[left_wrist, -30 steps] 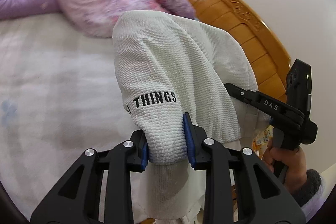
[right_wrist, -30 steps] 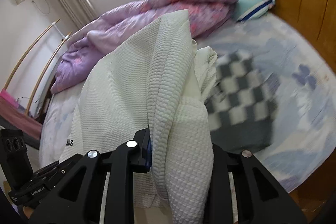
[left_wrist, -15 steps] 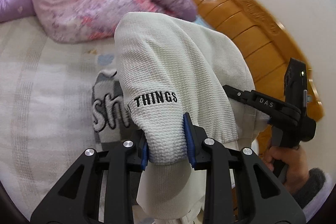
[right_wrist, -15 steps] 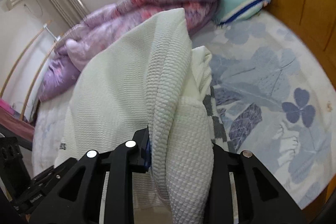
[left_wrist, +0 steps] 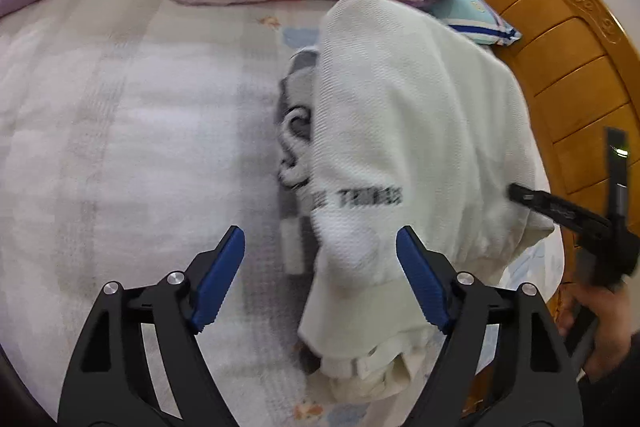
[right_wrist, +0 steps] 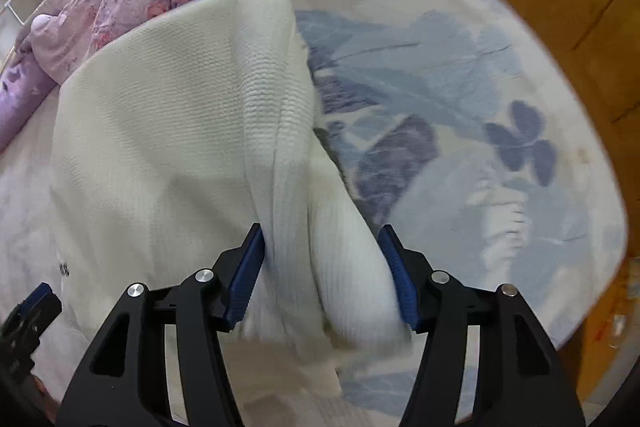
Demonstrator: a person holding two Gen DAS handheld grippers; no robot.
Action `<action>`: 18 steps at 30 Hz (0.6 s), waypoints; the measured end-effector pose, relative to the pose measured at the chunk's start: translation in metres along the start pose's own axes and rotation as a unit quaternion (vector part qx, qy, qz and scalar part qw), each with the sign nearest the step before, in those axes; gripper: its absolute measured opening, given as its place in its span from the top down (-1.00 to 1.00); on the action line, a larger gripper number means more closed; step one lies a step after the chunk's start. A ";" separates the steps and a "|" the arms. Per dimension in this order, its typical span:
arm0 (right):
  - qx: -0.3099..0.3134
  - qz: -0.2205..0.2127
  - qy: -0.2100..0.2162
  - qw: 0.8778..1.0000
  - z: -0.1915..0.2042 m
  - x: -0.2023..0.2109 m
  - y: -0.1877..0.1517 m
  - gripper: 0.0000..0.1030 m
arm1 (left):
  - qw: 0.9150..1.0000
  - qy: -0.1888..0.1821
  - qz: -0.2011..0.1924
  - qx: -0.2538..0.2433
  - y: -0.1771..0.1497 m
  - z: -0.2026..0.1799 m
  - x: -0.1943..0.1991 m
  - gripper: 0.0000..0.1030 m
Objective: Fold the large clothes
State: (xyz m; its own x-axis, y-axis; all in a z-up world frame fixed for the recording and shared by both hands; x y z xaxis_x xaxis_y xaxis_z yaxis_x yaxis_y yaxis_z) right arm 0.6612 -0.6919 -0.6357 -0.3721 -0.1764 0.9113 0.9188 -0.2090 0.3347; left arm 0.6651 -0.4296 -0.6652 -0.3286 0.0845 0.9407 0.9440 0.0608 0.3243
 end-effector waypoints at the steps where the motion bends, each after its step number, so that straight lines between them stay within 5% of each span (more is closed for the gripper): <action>1: 0.006 -0.005 -0.006 1.000 0.003 0.007 -0.003 -0.08 | 1.000 0.007 0.002 0.000 -0.002 0.004 0.000 -0.54; 2: 0.017 -0.013 -0.019 1.000 0.010 0.020 -0.009 -0.08 | 1.000 0.013 -0.001 -0.001 -0.004 0.009 0.002 -0.54; 5: 0.028 -0.032 0.031 0.999 0.034 0.035 -0.026 -0.08 | 1.000 0.025 -0.001 -0.001 -0.010 0.019 0.007 -0.56; 8: 0.033 0.006 0.076 0.997 0.049 0.011 -0.048 -0.05 | 1.000 0.027 0.011 -0.006 -0.029 0.024 0.010 -0.58; 12: -0.019 0.073 0.060 0.995 0.013 -0.049 -0.071 -0.05 | 0.999 0.035 0.023 -0.011 -0.044 0.029 0.008 -0.58; 18: -0.038 0.065 0.076 0.994 0.014 -0.043 -0.077 -0.08 | 0.999 0.044 0.022 -0.002 -0.050 0.042 0.014 -0.62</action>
State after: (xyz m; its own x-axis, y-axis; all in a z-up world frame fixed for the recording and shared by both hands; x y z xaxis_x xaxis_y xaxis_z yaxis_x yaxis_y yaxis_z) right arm 0.6081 -0.6547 -0.6970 -0.2711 -0.3488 0.8971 0.9503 -0.2452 0.1919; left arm 0.6121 -0.3897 -0.6724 -0.2824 -0.0001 0.9593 0.9579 0.0547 0.2819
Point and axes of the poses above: each gripper's, at about its wrist camera, not at the fingertips, and x roughly against the way its jaws point, z to its left, y to its top, the point moved 7 cm from there along -x, roughly the way its jaws point, and after that the axes turned 15 degrees about y, right-handed, at the moved point
